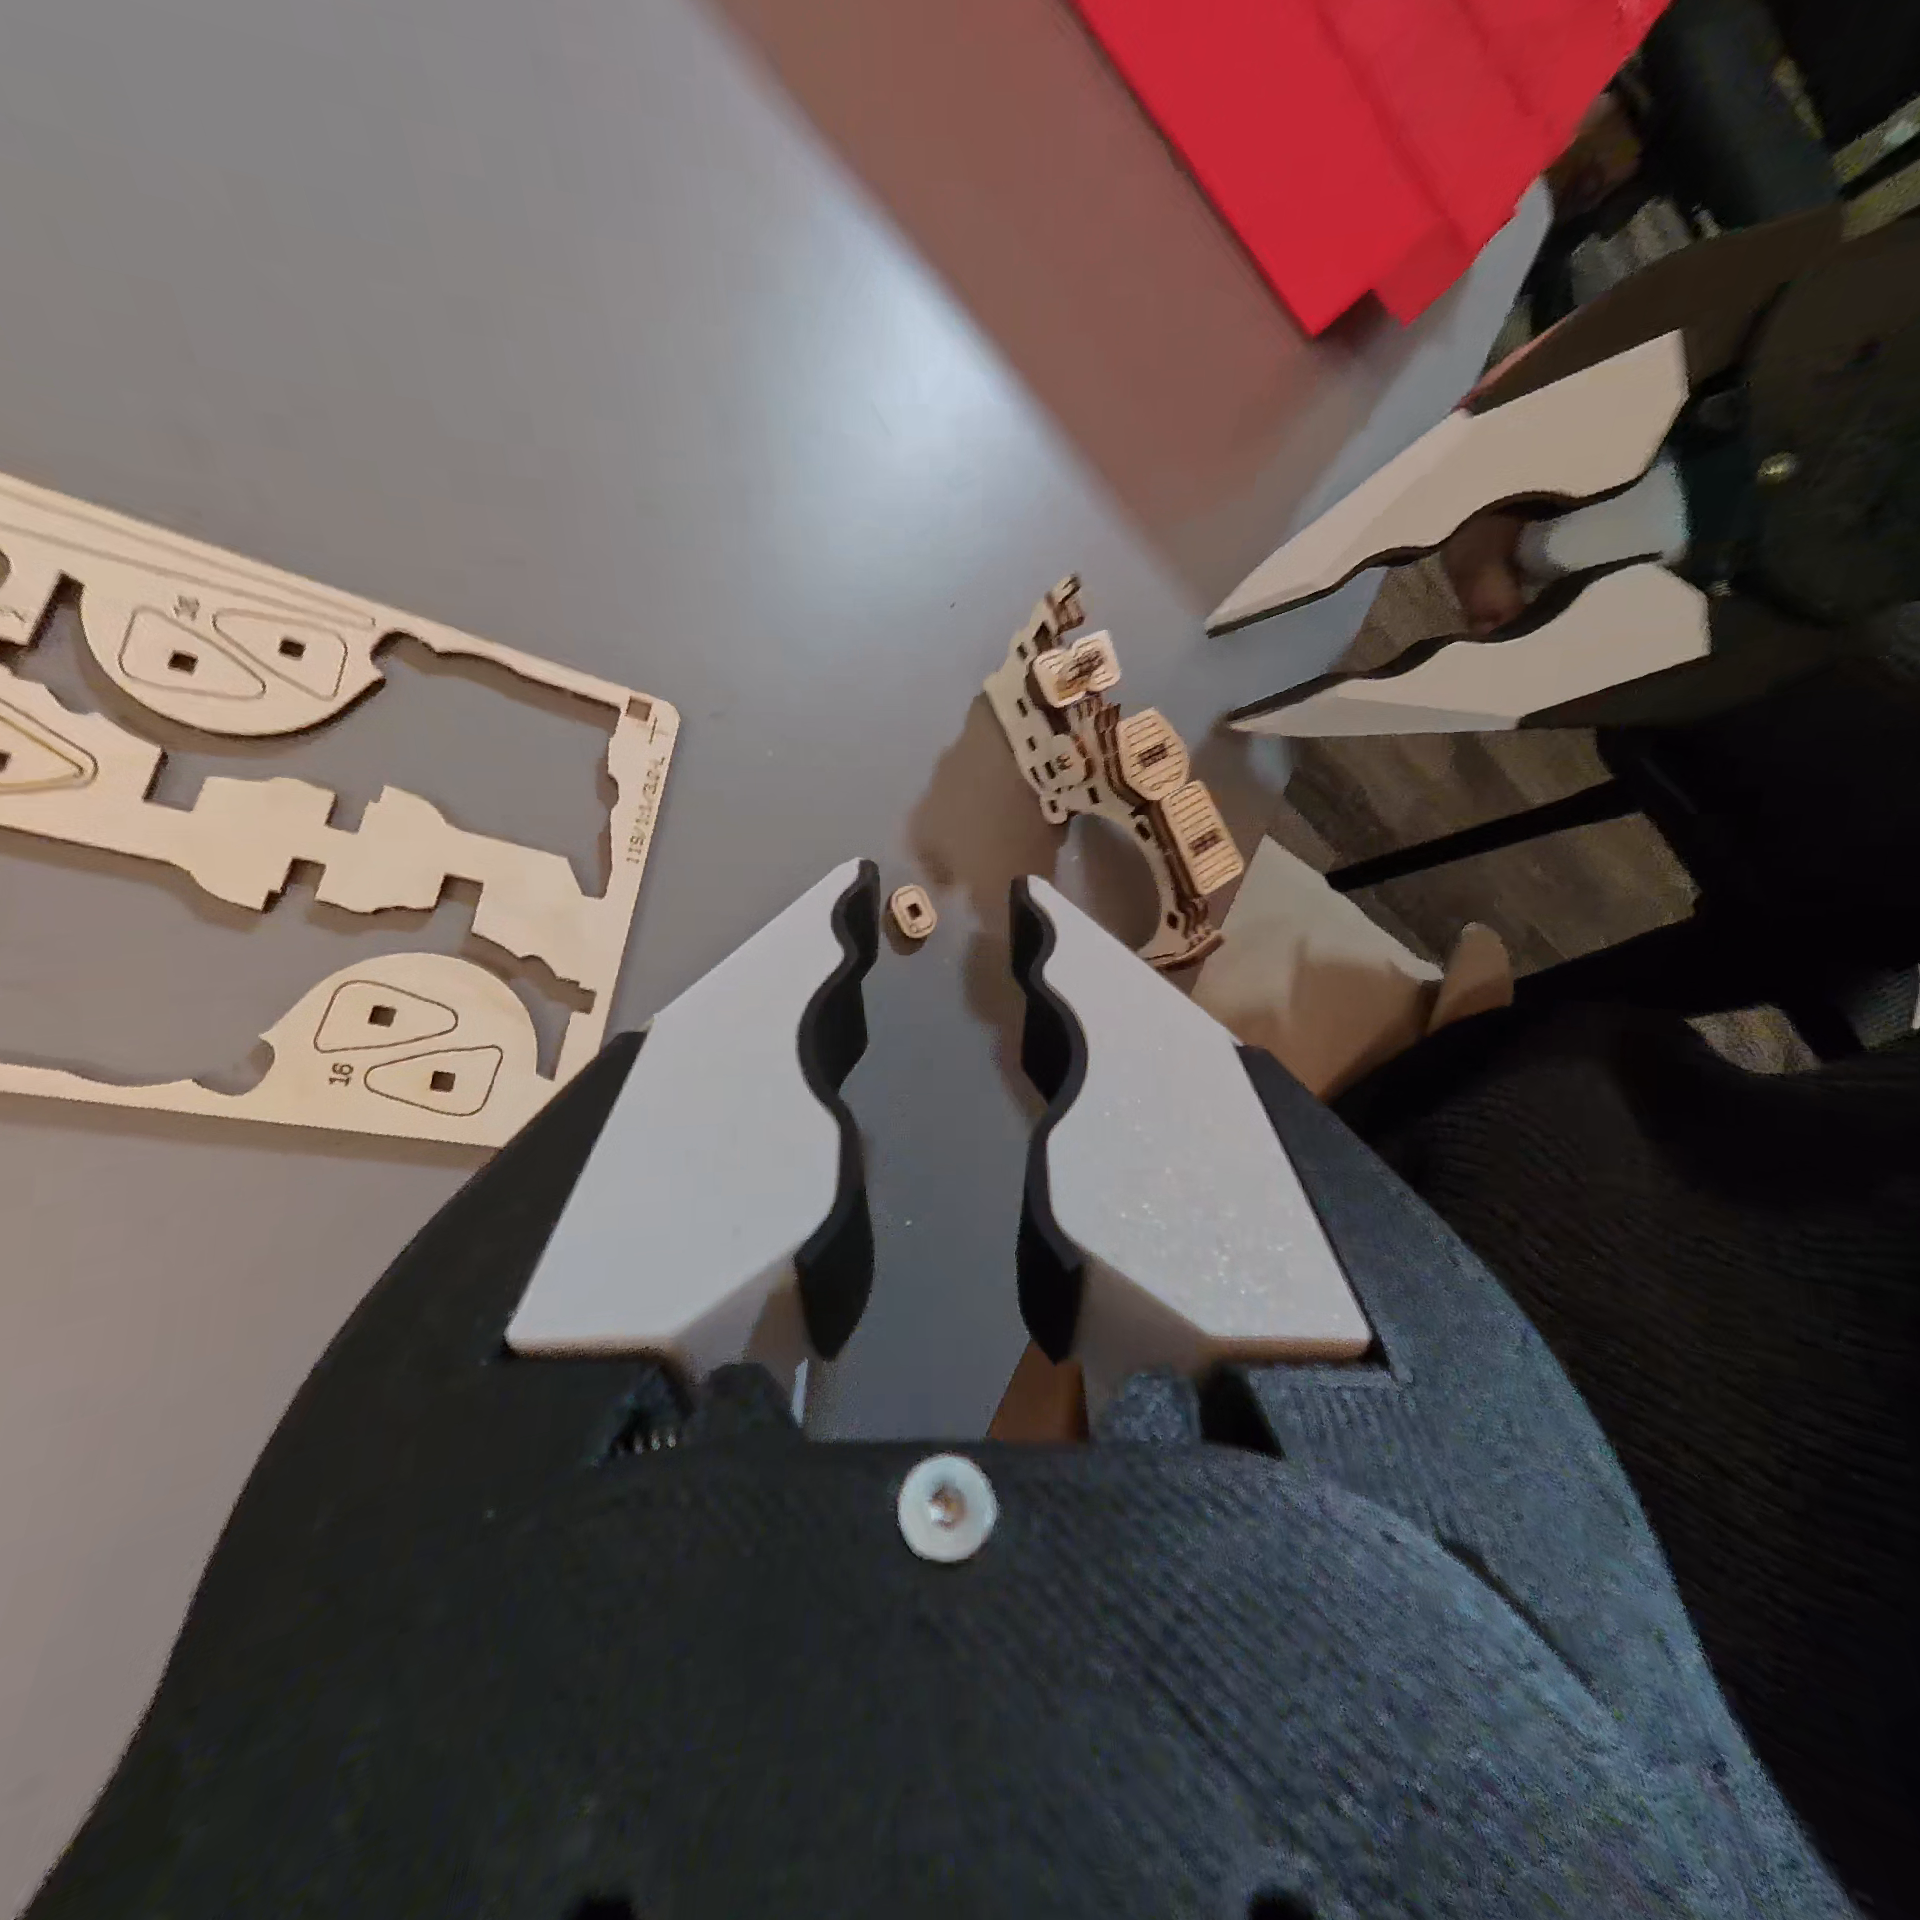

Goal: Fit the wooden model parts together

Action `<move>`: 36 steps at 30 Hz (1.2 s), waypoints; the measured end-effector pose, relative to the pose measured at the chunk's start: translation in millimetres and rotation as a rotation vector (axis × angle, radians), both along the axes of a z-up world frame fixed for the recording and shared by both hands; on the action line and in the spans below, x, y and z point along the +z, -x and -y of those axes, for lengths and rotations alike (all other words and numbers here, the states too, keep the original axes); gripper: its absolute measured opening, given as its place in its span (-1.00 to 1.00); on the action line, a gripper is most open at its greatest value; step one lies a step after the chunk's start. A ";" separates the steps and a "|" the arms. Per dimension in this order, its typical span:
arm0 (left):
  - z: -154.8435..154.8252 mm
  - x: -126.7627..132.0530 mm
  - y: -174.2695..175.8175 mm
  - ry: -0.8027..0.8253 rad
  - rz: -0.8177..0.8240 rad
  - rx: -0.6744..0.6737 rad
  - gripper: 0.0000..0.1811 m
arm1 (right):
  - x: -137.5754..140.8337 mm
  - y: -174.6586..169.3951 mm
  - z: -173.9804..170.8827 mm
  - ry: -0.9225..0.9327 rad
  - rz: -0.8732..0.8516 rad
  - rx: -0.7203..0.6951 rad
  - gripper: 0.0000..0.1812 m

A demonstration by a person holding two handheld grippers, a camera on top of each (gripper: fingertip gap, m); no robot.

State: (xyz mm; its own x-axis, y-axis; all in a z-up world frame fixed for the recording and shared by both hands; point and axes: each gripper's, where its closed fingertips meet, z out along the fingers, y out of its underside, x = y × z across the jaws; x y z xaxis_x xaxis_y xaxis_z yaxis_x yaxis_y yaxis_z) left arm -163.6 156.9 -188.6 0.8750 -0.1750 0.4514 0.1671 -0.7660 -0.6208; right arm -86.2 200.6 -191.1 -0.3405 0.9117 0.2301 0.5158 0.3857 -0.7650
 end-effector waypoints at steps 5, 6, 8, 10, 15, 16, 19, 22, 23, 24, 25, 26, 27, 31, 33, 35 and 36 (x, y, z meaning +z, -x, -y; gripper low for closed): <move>-0.9 12.0 -14.0 -0.079 0.016 -0.030 -0.77 | -0.2 -0.5 -4.1 0.004 -0.005 -0.004 -0.80; -0.5 13.3 -22.3 -0.096 0.041 -0.056 -0.76 | -0.3 -0.6 -4.7 0.007 -0.006 -0.004 -0.80; -1.5 11.9 -33.0 -0.108 0.072 -0.074 -0.76 | -0.6 -0.7 -5.2 0.015 -0.007 -0.002 -0.80; -2.4 10.9 -43.2 -0.112 0.114 -0.099 -0.73 | -0.5 -0.4 -4.6 0.028 -0.009 0.001 -0.80; -3.2 13.2 -57.9 -0.102 0.242 -0.124 -0.46 | -0.6 4.0 -1.2 0.022 -0.018 0.019 -0.79; -3.8 14.9 -58.3 -0.104 0.258 -0.120 -0.37 | -2.1 5.2 -3.1 -0.001 -0.016 0.019 -0.78; -9.8 7.7 -52.1 -0.087 0.203 -0.070 -0.32 | -7.6 10.3 -10.5 -0.043 -0.010 0.008 -0.75; -13.7 -2.1 -54.6 -0.071 0.130 -0.062 -0.32 | -7.9 20.7 -14.3 -0.011 -0.005 -0.004 -0.66; -14.6 -4.4 -56.4 -0.068 0.112 -0.065 -0.33 | -9.8 24.2 -14.5 0.005 0.009 -0.002 -0.57; -15.0 -6.4 -58.4 -0.066 0.095 -0.075 -0.34 | -14.0 26.3 -13.7 0.025 0.035 0.006 -0.50; -15.1 -8.2 -60.0 -0.062 0.079 -0.086 -0.36 | -19.1 26.8 -10.8 0.051 0.067 0.025 -0.45; -15.0 -10.3 -60.6 -0.059 0.062 -0.094 -0.41 | -23.5 26.8 -6.6 0.081 0.090 0.050 -0.44; -14.3 -11.4 -61.6 -0.058 0.050 -0.105 -0.48 | -24.9 26.7 -2.5 0.112 0.097 0.073 -0.46; -10.9 -8.6 -62.4 -0.077 0.051 -0.130 -0.71 | -15.2 23.5 8.3 0.190 0.074 0.128 -0.53; -10.7 -3.3 -59.7 -0.108 0.070 -0.125 -0.75 | -8.9 21.0 9.2 0.208 0.053 0.129 -0.55; -10.3 3.8 -57.0 -0.143 0.095 -0.124 -0.78 | -5.4 17.7 5.0 0.202 0.037 0.112 -0.53; -10.1 7.8 -55.7 -0.161 0.111 -0.123 -0.79 | -2.4 16.7 2.0 0.199 0.019 0.098 -0.51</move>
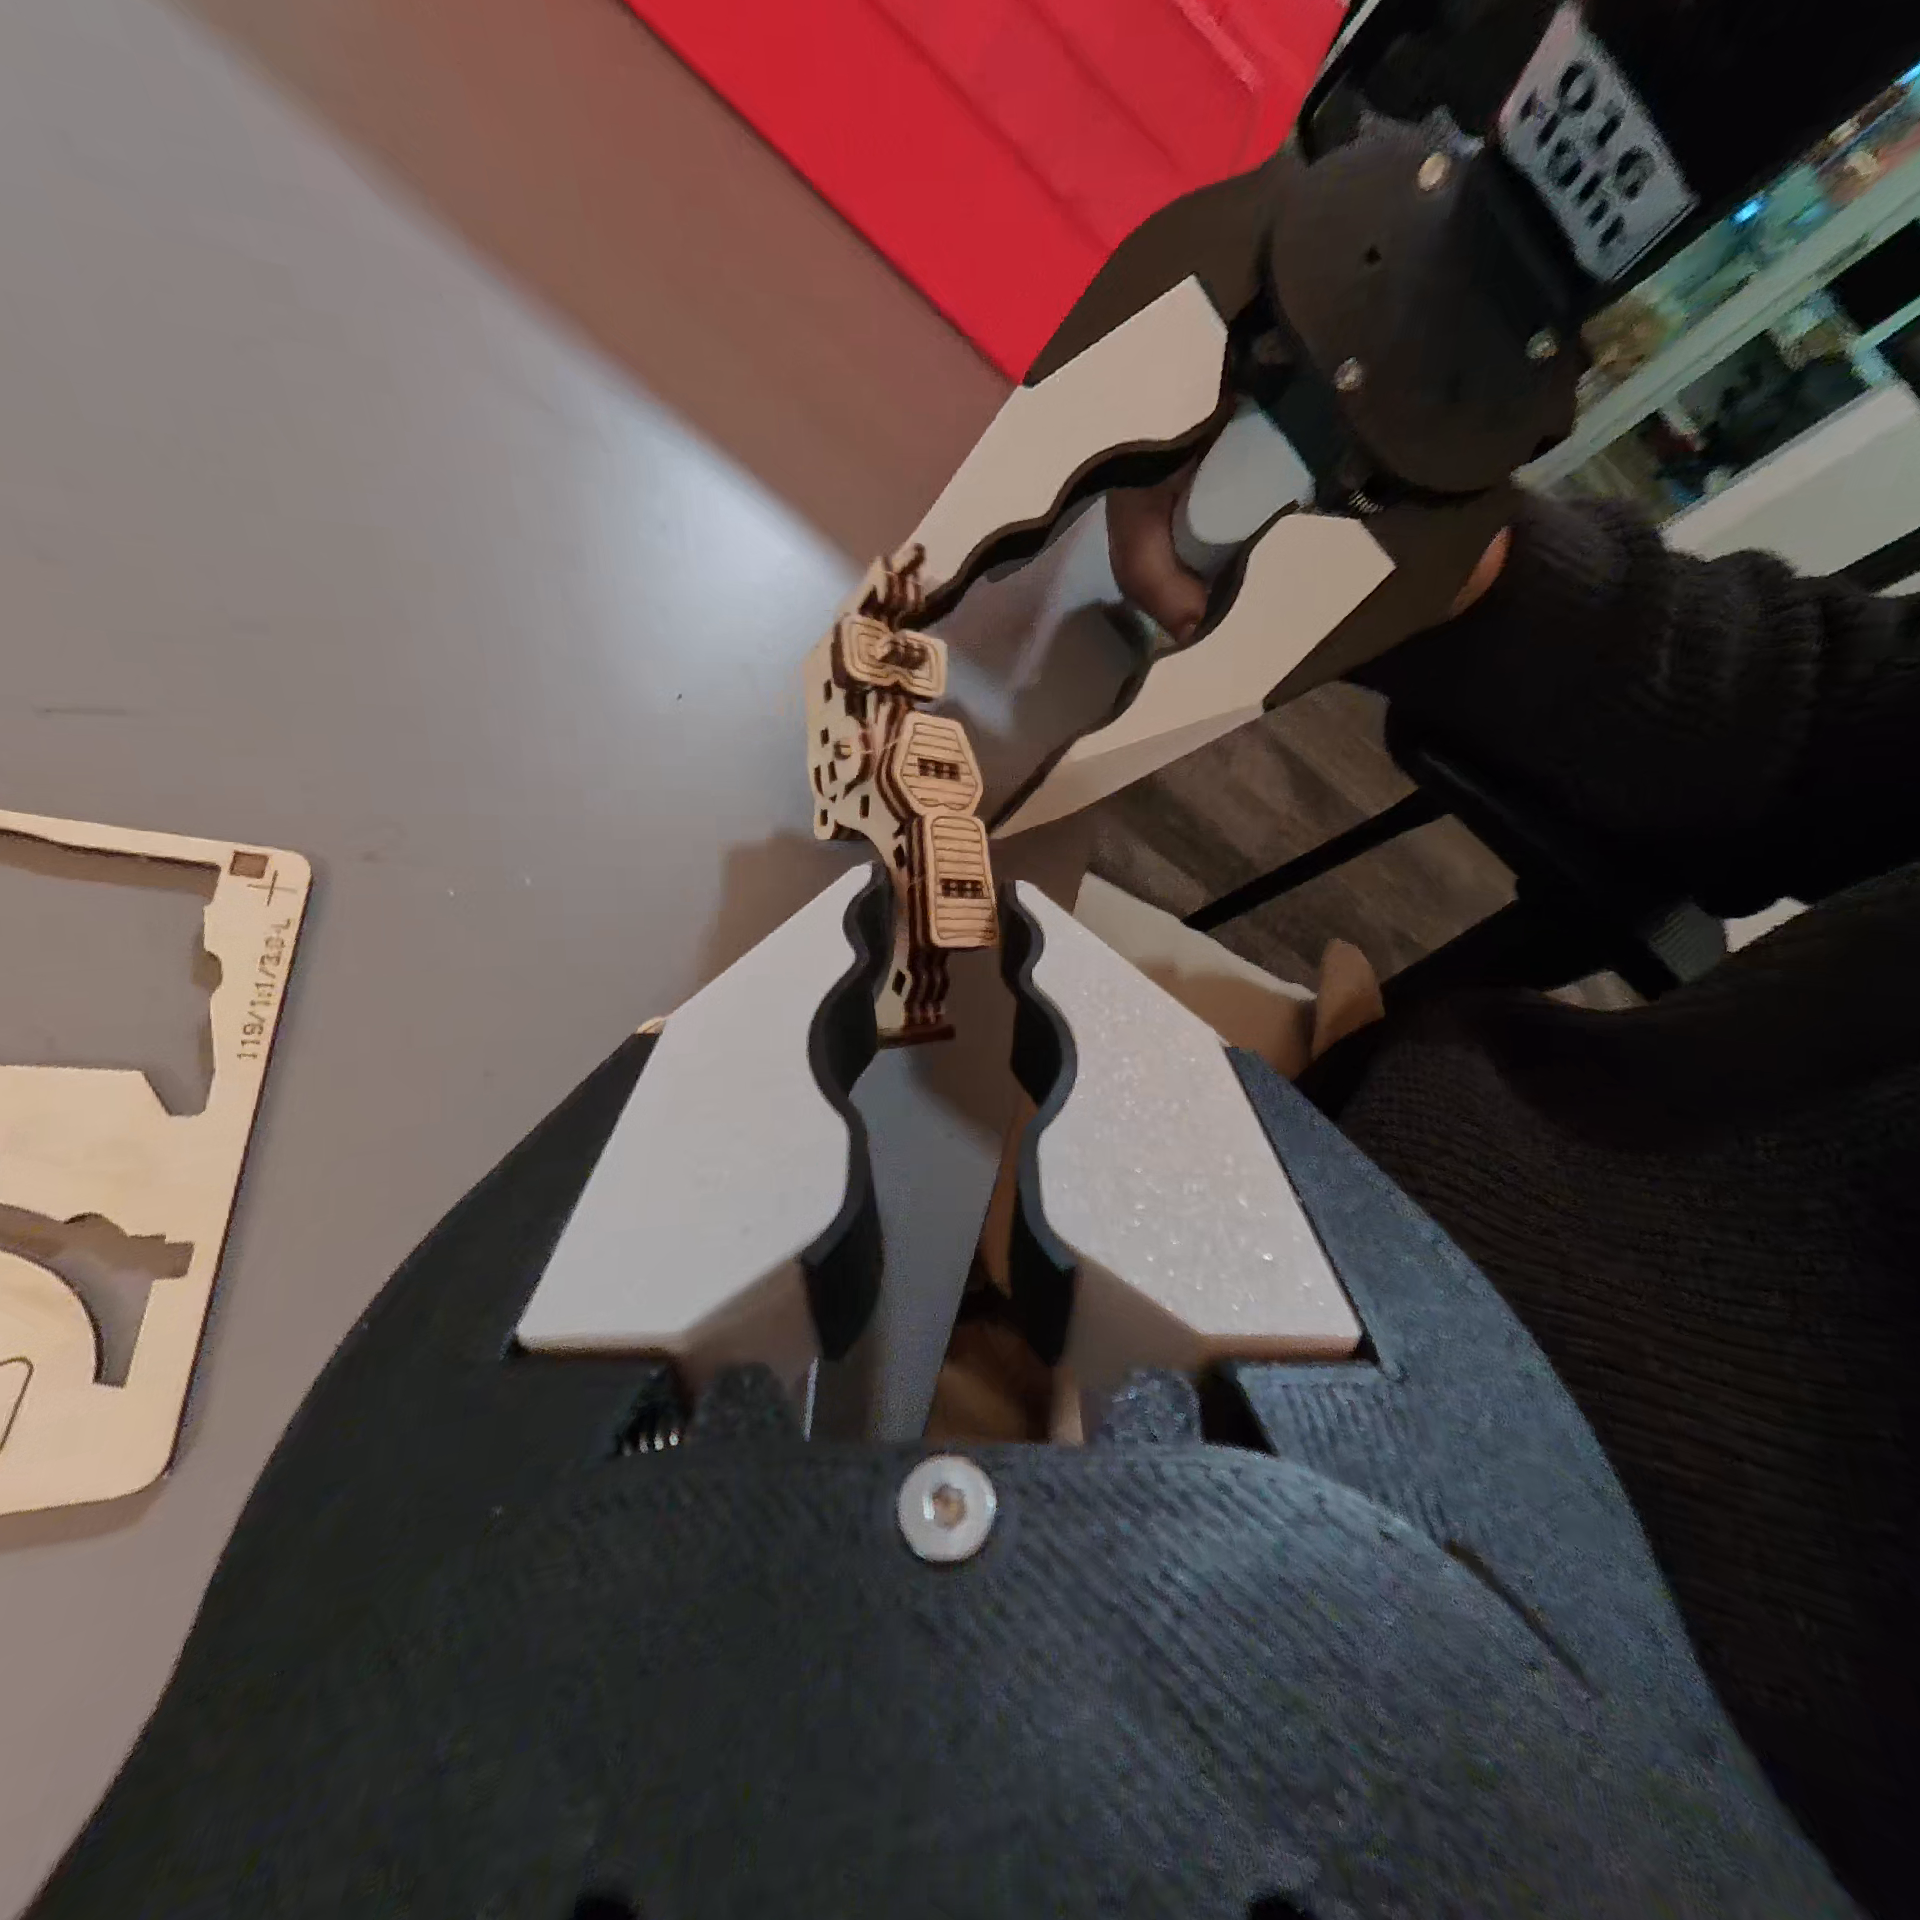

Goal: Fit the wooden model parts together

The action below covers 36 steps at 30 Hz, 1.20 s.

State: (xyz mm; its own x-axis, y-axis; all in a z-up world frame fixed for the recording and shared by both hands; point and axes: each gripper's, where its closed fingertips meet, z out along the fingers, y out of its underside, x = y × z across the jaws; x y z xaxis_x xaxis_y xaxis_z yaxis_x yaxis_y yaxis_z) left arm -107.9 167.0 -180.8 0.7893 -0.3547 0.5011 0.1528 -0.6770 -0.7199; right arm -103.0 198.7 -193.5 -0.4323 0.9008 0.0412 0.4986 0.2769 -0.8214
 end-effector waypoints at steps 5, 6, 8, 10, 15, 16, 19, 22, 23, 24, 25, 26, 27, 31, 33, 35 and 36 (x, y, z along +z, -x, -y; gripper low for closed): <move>3.5 26.2 -2.5 -0.099 0.178 -0.029 -0.81 | 23.3 -4.7 -9.3 0.073 -0.089 -0.066 -0.41; 3.5 29.5 -2.2 -0.106 0.212 -0.028 -0.81 | 26.1 -5.8 -7.4 0.097 -0.097 -0.060 -0.43; 6.3 36.5 -5.8 -0.124 0.277 -0.062 -0.81 | 28.8 -6.6 -4.2 0.111 -0.113 -0.050 -0.48; 9.9 41.9 -10.8 -0.129 0.336 -0.100 -0.81 | 37.2 -6.2 1.8 0.101 -0.164 -0.022 -0.59; 17.4 48.3 -16.7 -0.148 0.397 -0.167 -0.80 | 51.8 -9.4 15.1 0.117 -0.227 0.040 -0.77; 16.1 46.6 -14.1 -0.148 0.387 -0.154 -0.78 | 51.7 -10.8 16.1 0.130 -0.223 0.049 -0.80; 4.8 40.5 6.2 -0.169 0.277 -0.033 -0.39 | 54.1 -12.1 16.5 0.158 -0.222 0.050 -0.91; 3.9 41.9 16.9 -0.226 0.107 0.001 -0.25 | 57.9 -12.3 19.1 0.137 -0.240 0.054 -0.91; 5.0 43.7 15.7 -0.254 0.049 -0.008 -0.25 | 57.7 -12.3 20.6 0.122 -0.243 0.057 -0.91; 6.3 46.1 12.1 -0.287 -0.003 -0.024 -0.25 | 56.8 -12.2 22.3 0.106 -0.242 0.062 -0.91; 8.3 48.1 6.2 -0.319 -0.051 -0.052 -0.25 | 55.8 -12.2 24.7 0.094 -0.240 0.070 -0.91; 9.8 48.1 0.4 -0.342 -0.100 -0.076 -0.25 | 55.7 -12.6 28.1 0.087 -0.243 0.083 -0.91; 10.9 47.0 -4.8 -0.362 -0.147 -0.095 -0.25 | 56.9 -13.3 31.9 0.083 -0.253 0.099 -0.91; 16.2 43.1 -18.4 -0.421 -0.266 -0.157 -0.38 | 64.8 -16.1 40.9 0.064 -0.309 0.146 -0.91; 18.0 46.7 -19.3 -0.459 -0.290 -0.162 -0.54 | 70.1 -18.4 42.8 0.073 -0.340 0.163 -0.91; 20.0 52.7 -18.9 -0.500 -0.291 -0.158 -0.69 | 77.1 -21.6 46.3 0.106 -0.366 0.185 -0.91; 20.9 55.7 -18.4 -0.517 -0.287 -0.155 -0.73 | 81.2 -22.6 47.7 0.122 -0.383 0.191 -0.91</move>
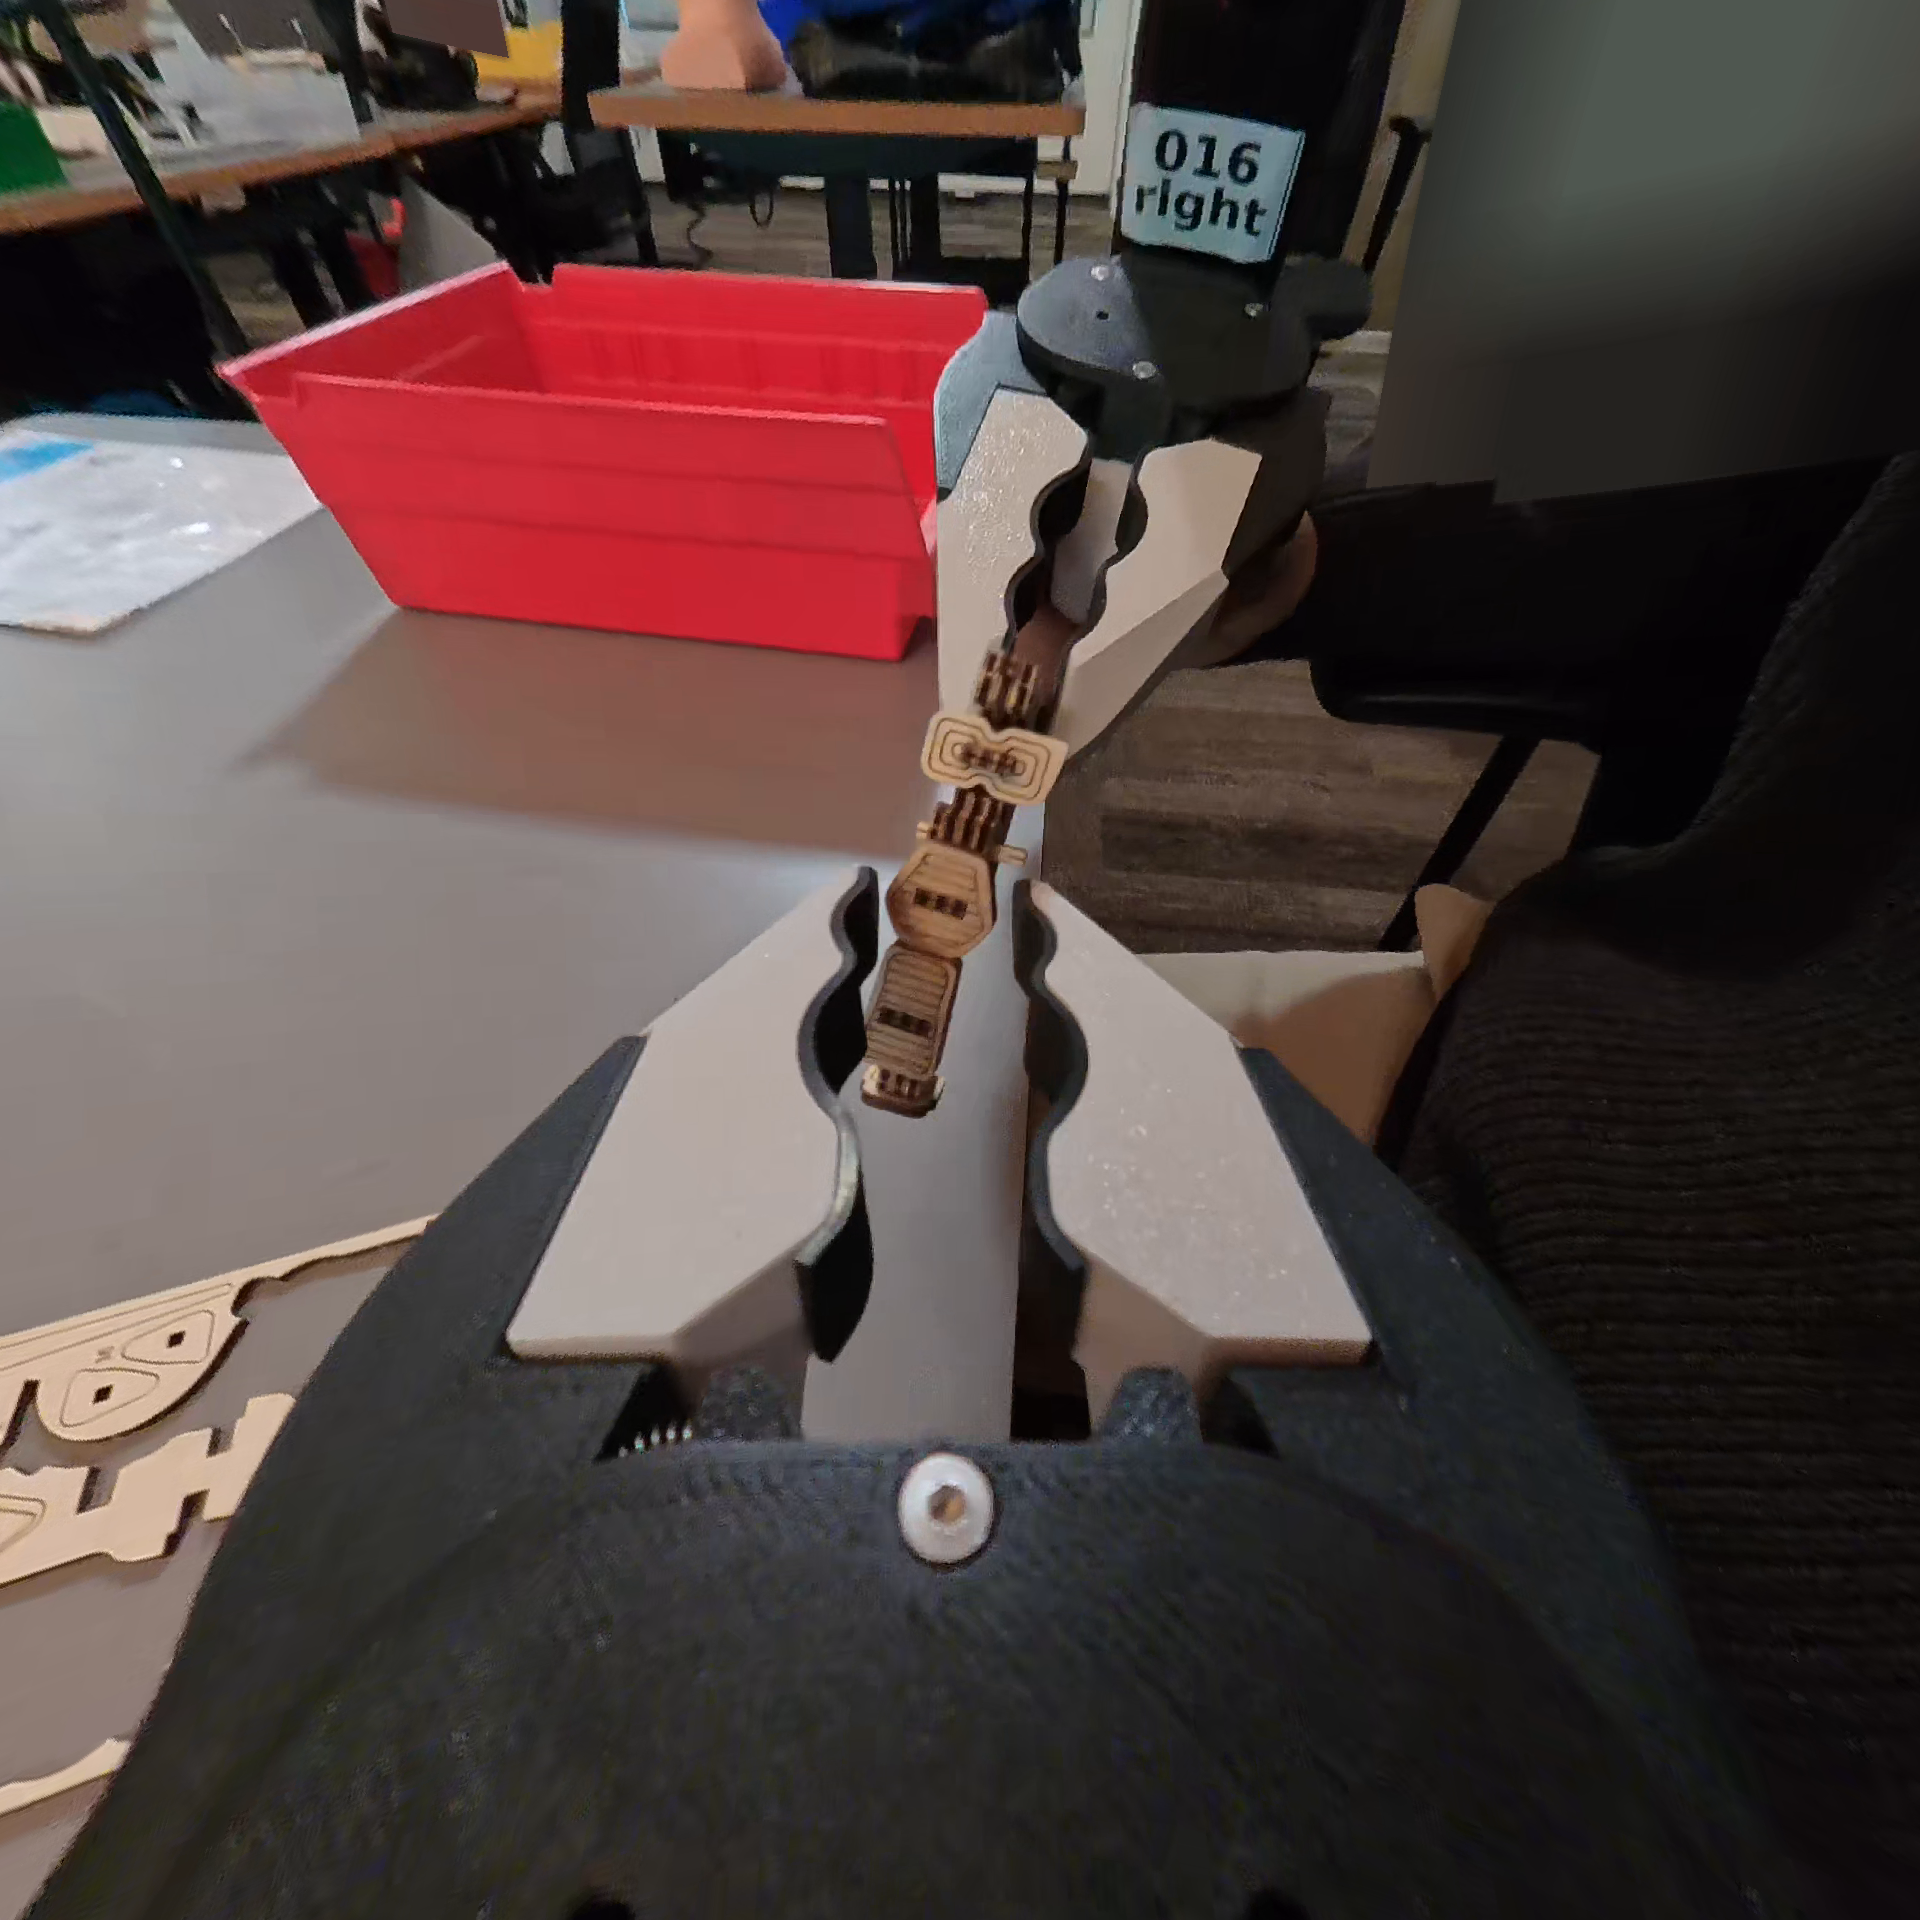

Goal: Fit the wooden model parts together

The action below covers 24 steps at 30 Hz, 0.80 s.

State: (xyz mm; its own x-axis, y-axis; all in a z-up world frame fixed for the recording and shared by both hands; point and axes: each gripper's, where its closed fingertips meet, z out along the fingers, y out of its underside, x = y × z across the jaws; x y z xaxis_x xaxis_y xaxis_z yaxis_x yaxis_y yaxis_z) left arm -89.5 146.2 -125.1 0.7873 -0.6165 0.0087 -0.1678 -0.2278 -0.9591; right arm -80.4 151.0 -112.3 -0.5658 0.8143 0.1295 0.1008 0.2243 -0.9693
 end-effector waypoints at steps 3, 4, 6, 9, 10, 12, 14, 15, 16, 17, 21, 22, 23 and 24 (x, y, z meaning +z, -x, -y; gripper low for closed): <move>3.4 8.0 -1.9 -0.026 0.035 -0.020 -0.73 | 9.3 -1.5 2.2 0.033 -0.035 0.013 -0.91; 4.9 10.2 -3.6 -0.029 0.050 -0.033 -0.72 | 10.5 -1.9 3.1 0.037 -0.040 0.018 -0.91; 7.5 12.7 -6.7 -0.032 0.070 -0.056 -0.70 | 11.2 -2.7 5.5 0.037 -0.047 0.028 -0.91; 9.5 15.5 -8.3 -0.052 0.073 -0.064 -0.71 | 14.1 -3.3 9.3 0.029 -0.067 0.035 -0.91; 9.8 17.2 -8.1 -0.062 0.074 -0.062 -0.74 | 16.2 -3.8 10.7 0.025 -0.080 0.036 -0.91; 11.1 21.0 -7.9 -0.081 0.079 -0.062 -0.78 | 20.3 -4.5 13.3 0.014 -0.104 0.036 -0.91; 12.5 24.6 -7.8 -0.098 0.084 -0.064 -0.79 | 23.7 -4.8 15.5 0.004 -0.125 0.032 -0.91; 13.3 26.0 -8.1 -0.106 0.084 -0.067 -0.79 | 25.3 -4.9 16.3 0.002 -0.137 0.030 -0.91; 13.8 27.1 -8.5 -0.111 0.083 -0.068 -0.79 | 26.4 -4.8 17.1 0.000 -0.145 0.028 -0.90; 14.5 28.3 -9.7 -0.115 0.086 -0.073 -0.79 | 26.3 -4.3 17.8 -0.001 -0.145 0.027 -0.87; 16.5 31.0 -16.0 -0.128 0.087 -0.088 -0.79 | 19.4 -0.6 21.4 -0.006 -0.112 0.025 -0.74; 16.6 30.9 -16.9 -0.130 0.080 -0.088 -0.79 | 19.2 -0.3 21.9 -0.004 -0.111 0.026 -0.74; 16.5 31.3 -16.8 -0.136 0.075 -0.083 -0.79 | 19.7 -0.2 21.8 -0.001 -0.112 0.024 -0.75; 16.6 32.4 -16.5 -0.144 0.070 -0.078 -0.79 | 21.2 -0.2 21.4 0.005 -0.117 0.022 -0.76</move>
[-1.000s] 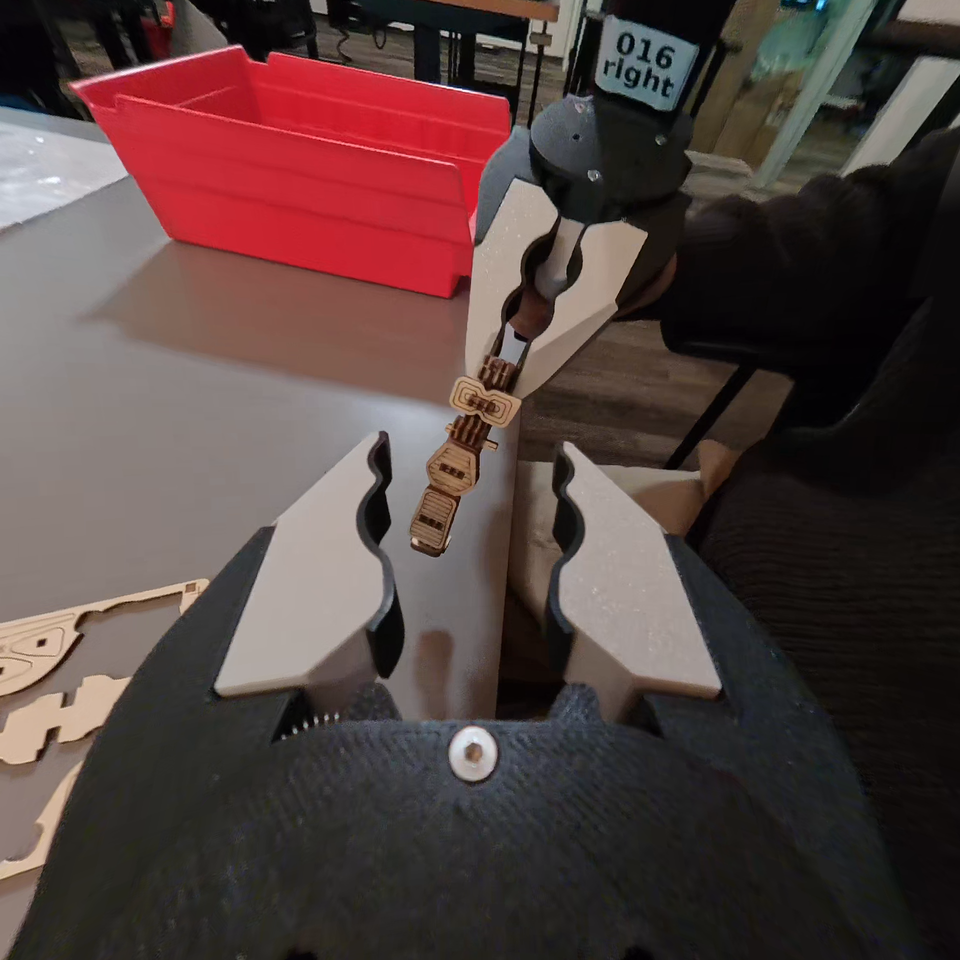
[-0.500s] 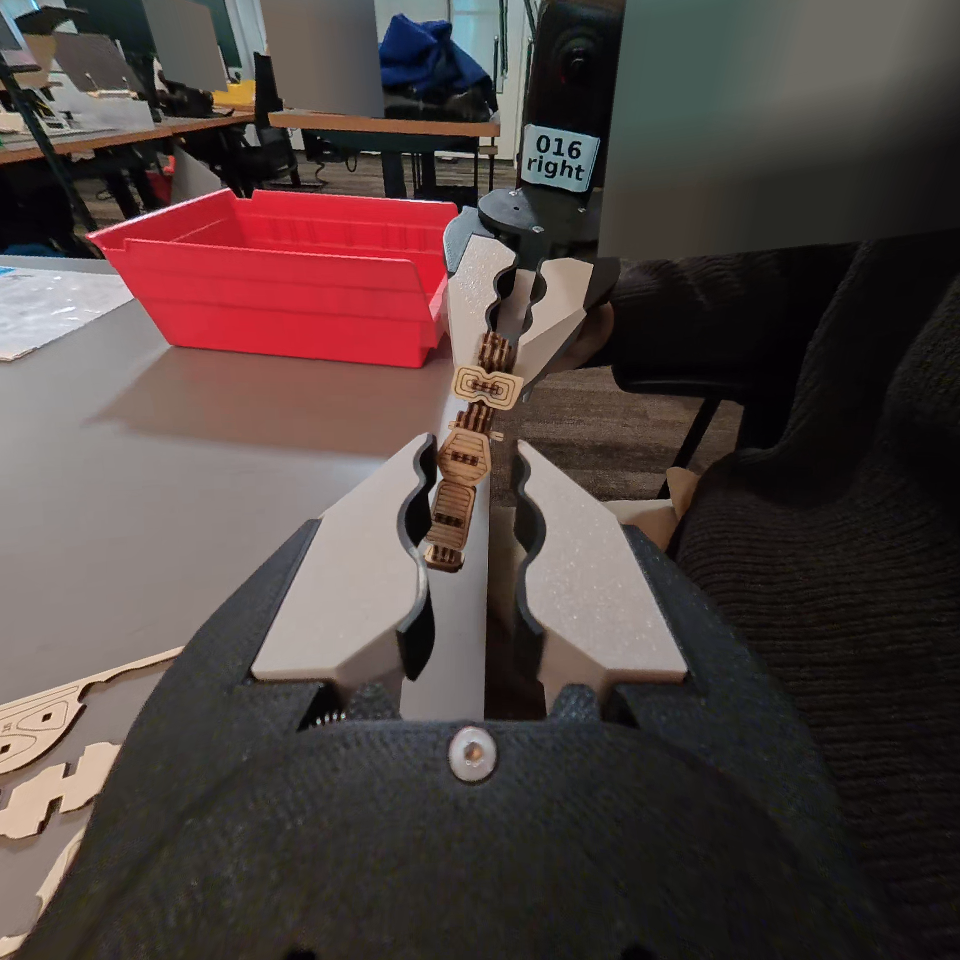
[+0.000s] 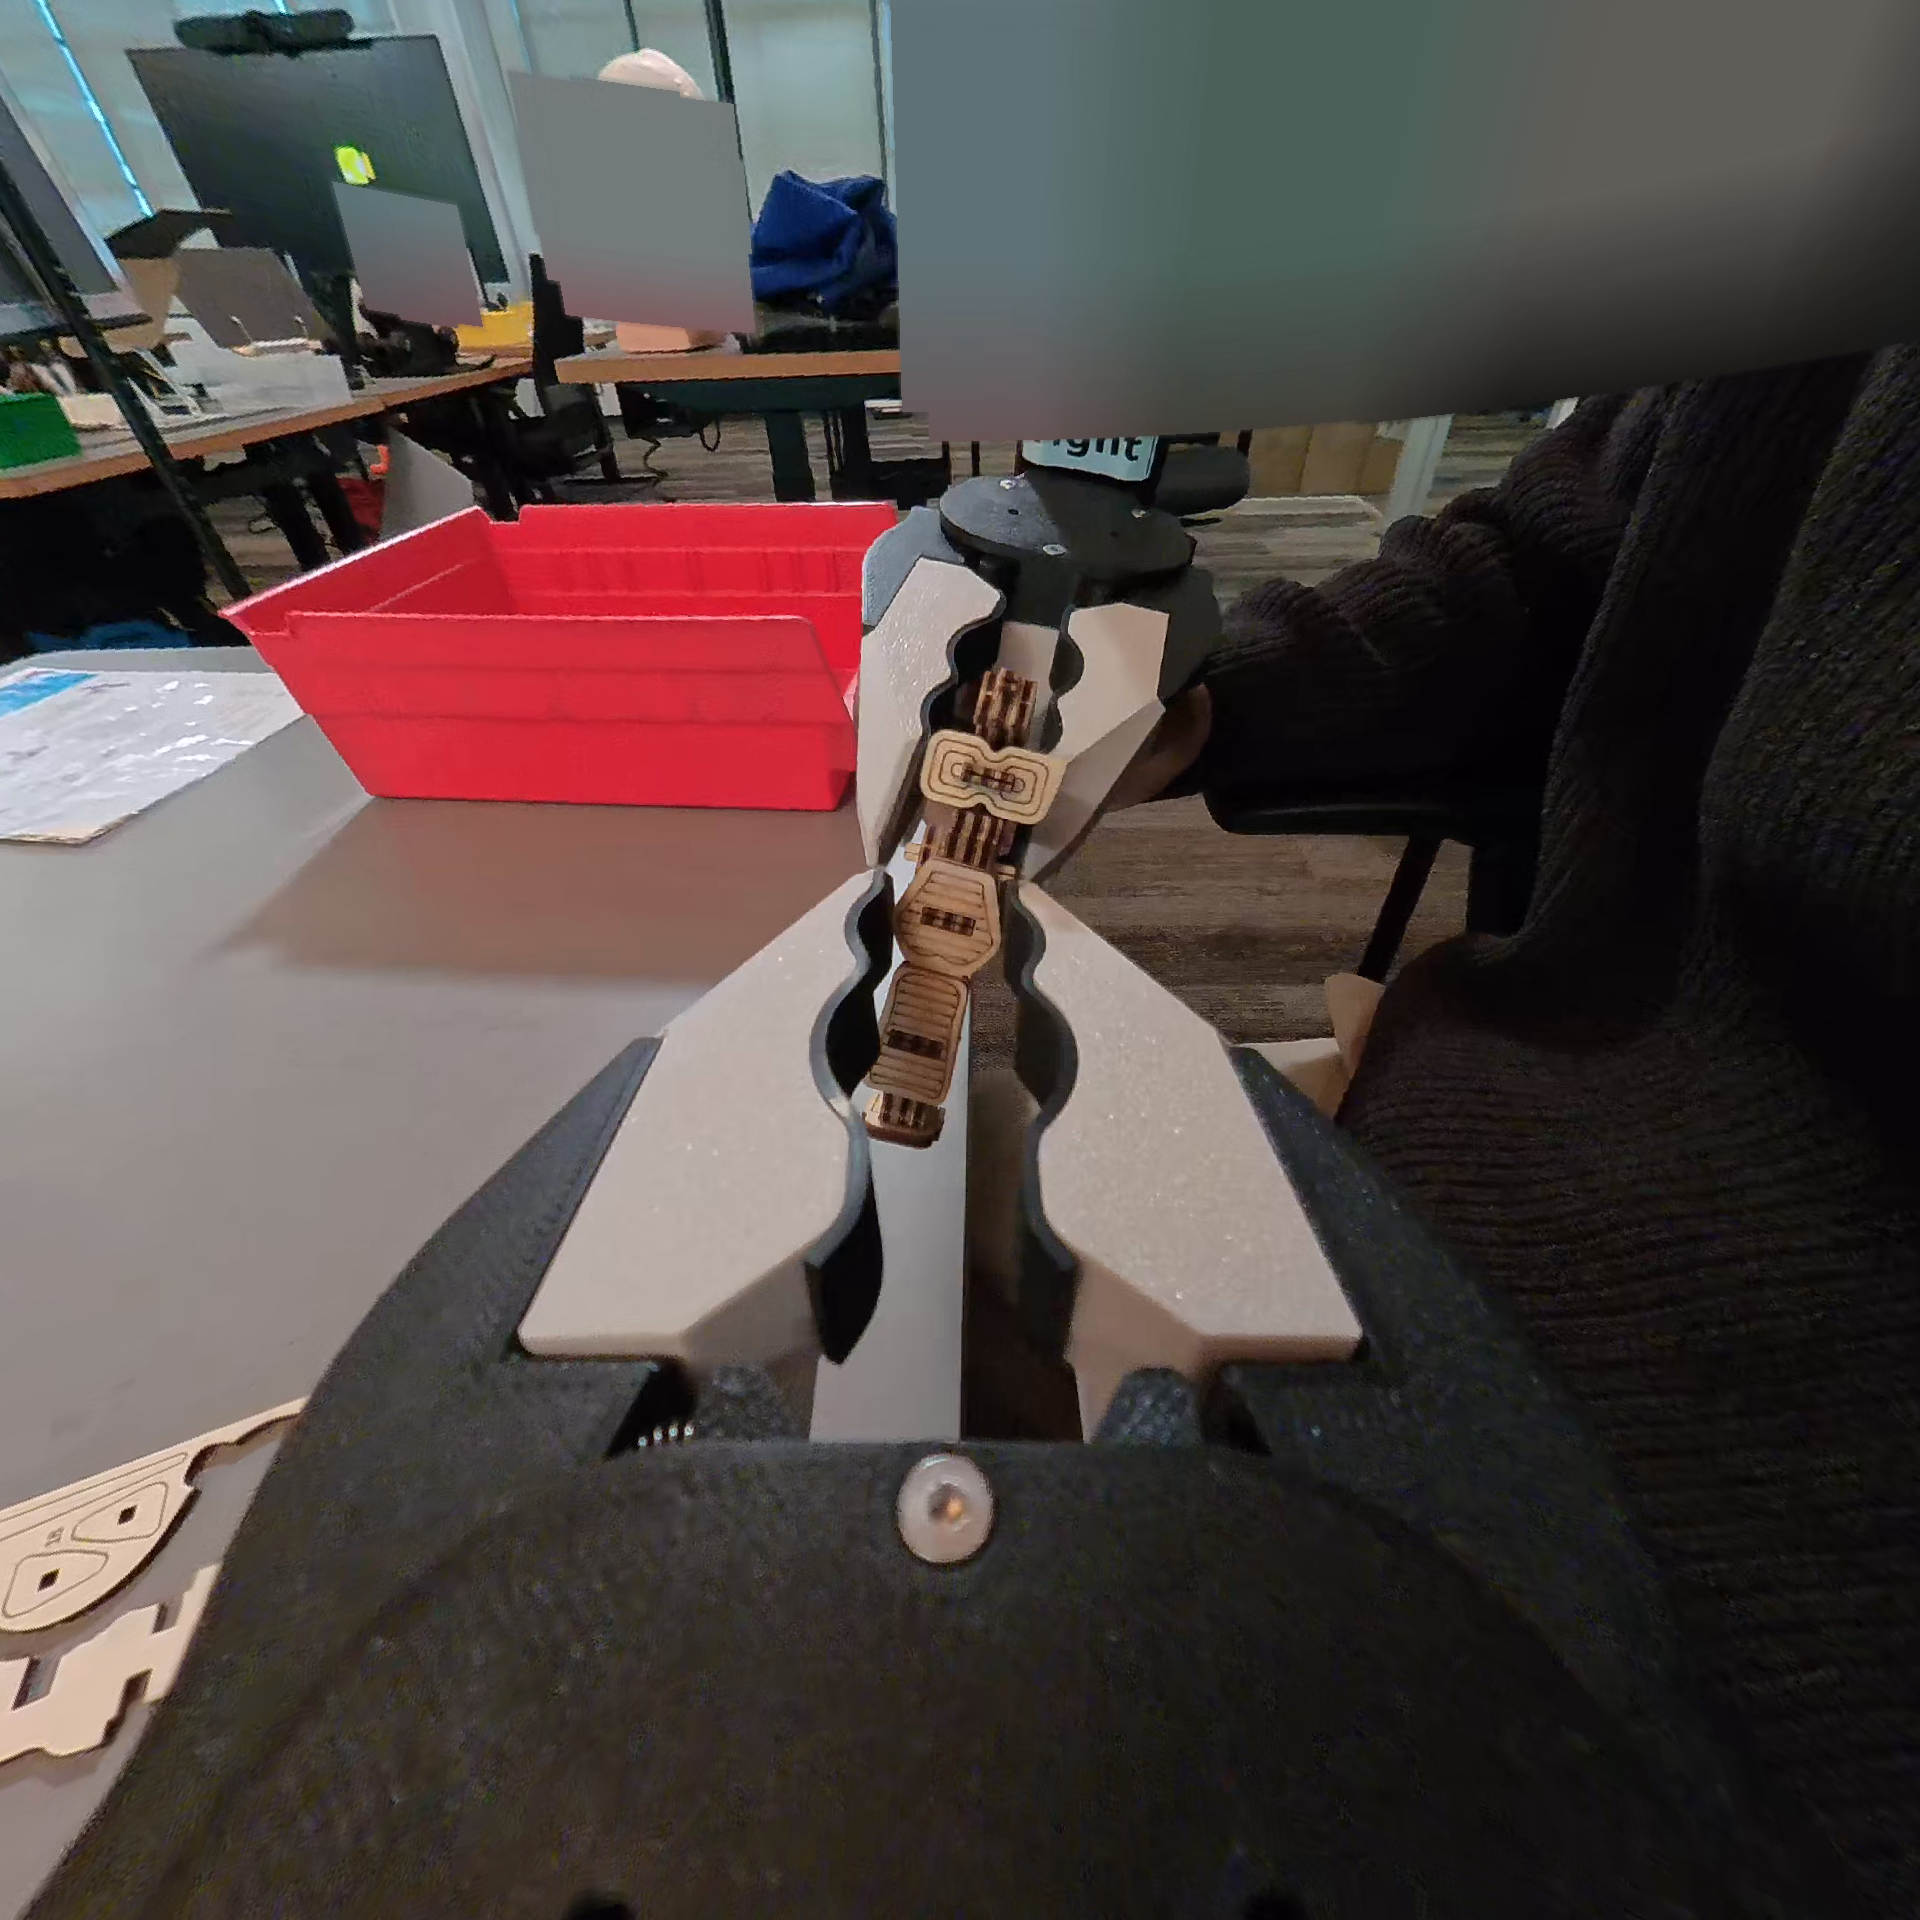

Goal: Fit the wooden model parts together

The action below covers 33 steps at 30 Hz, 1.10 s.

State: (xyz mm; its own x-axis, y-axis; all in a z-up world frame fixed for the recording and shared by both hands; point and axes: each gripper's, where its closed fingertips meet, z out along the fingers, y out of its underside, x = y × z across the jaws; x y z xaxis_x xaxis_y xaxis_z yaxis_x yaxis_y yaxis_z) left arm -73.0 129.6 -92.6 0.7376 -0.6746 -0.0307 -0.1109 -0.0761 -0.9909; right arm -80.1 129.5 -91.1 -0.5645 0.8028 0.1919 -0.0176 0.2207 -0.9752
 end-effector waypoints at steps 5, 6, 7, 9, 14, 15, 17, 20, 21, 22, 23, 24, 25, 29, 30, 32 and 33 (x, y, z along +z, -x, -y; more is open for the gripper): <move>1.8 5.9 -1.4 -0.066 -0.043 0.024 -0.79 | 10.2 -4.5 2.9 0.014 -0.035 0.017 -0.83; 2.7 7.2 -2.4 -0.079 -0.053 0.026 -0.79 | 11.1 -5.5 4.7 0.007 -0.040 0.022 -0.83; 3.8 8.7 -3.7 -0.089 -0.056 0.023 -0.79 | 11.8 -6.2 6.7 0.001 -0.045 0.027 -0.83; 6.1 11.2 -5.9 -0.094 -0.040 0.009 -0.79 | 14.7 -7.8 8.9 -0.006 -0.060 0.031 -0.81; 8.1 14.8 -8.8 -0.087 0.018 -0.012 -0.80 | 20.1 -10.9 14.0 -0.014 -0.080 0.045 -0.78; 8.4 15.2 -9.4 -0.087 0.024 -0.015 -0.80 | 20.5 -11.3 14.6 -0.015 -0.082 0.047 -0.78; 8.7 16.6 -10.3 -0.086 0.037 -0.016 -0.80 | 22.0 -12.2 14.7 -0.011 -0.086 0.050 -0.78; 8.7 19.1 -11.2 -0.082 0.062 -0.017 -0.80 | 24.5 -13.1 14.4 -0.001 -0.094 0.050 -0.79; 8.4 19.6 -11.0 -0.081 0.070 -0.015 -0.80 | 24.9 -13.0 14.2 0.003 -0.094 0.048 -0.79; 8.0 19.9 -10.7 -0.080 0.077 -0.012 -0.80 | 25.3 -12.7 13.7 0.007 -0.094 0.044 -0.79; 7.1 20.0 -9.8 -0.078 0.083 -0.004 -0.80 | 25.3 -12.2 12.9 0.008 -0.095 0.038 -0.81; 6.3 20.1 -8.9 -0.076 0.090 0.000 -0.80 | 25.5 -11.6 12.0 0.007 -0.097 0.031 -0.82; 6.1 20.2 -8.6 -0.072 0.097 0.000 -0.80 | 25.7 -11.3 11.8 0.004 -0.101 0.025 -0.82; 6.6 20.4 -8.7 -0.070 0.104 -0.005 -0.80 | 26.1 -11.4 12.2 0.002 -0.106 0.026 -0.82; 6.7 20.7 -8.9 -0.071 0.102 -0.005 -0.81 | 26.3 -11.6 12.3 0.004 -0.107 0.028 -0.82; 6.9 20.9 -9.2 -0.077 0.093 0.000 -0.80 | 26.3 -12.0 12.4 0.013 -0.105 0.032 -0.82; 7.0 21.0 -9.3 -0.077 0.092 0.001 -0.81 | 26.5 -12.0 12.4 0.022 -0.102 0.035 -0.82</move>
State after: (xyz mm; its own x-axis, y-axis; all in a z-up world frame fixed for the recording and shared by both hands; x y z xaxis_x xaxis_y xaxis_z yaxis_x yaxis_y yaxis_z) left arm -63.7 122.6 -71.6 0.7406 -0.6717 -0.0149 -0.0193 0.0008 -0.9998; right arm -68.1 117.2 -64.6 -0.5708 0.7876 0.2321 -0.1241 0.1967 -0.9726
